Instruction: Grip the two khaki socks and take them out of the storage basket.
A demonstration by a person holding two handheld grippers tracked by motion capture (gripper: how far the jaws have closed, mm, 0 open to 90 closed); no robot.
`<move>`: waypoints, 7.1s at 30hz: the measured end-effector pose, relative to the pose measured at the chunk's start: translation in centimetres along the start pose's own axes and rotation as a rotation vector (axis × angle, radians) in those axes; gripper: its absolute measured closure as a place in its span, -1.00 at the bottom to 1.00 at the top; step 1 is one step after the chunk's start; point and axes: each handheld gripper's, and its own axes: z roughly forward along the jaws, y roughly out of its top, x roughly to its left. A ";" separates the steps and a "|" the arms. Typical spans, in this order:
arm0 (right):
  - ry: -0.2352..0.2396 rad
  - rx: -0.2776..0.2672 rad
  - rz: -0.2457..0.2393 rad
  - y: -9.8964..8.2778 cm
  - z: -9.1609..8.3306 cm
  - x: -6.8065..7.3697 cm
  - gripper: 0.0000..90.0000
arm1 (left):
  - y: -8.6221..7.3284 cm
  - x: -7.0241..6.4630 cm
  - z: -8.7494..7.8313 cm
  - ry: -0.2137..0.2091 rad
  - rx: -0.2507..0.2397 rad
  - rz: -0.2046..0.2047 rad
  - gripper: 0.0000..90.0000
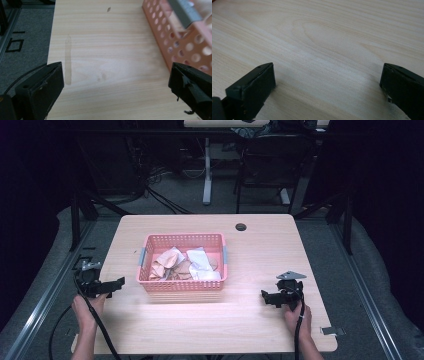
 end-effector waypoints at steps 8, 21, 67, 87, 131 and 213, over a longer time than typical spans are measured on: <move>0.001 -0.003 -0.002 0.0 0.0 0.0 -1.00 | 2.7 -1.1 -0.1 -0.040 0.048 0.025 -0.99; 0.001 -0.002 -0.003 0.0 0.0 0.0 -1.00 | 7.4 -3.7 -0.4 -0.105 0.101 0.085 -0.99; 0.002 -0.003 -0.005 0.0 0.0 0.0 -1.00 | 12.7 -11.2 7.2 -0.193 0.483 0.194 -0.30; 0.003 -0.003 -0.005 0.0 0.0 0.0 -1.00 | 12.6 -12.4 7.3 -0.221 0.519 0.260 0.90; 0.002 0.006 -0.007 0.0 -0.1 -0.1 -1.00 | 19.2 -13.7 0.2 -0.200 0.384 0.327 0.91; 0.001 0.002 -0.010 0.0 0.0 -0.1 -1.00 | 14.9 1.4 -1.4 0.020 0.405 -0.006 0.91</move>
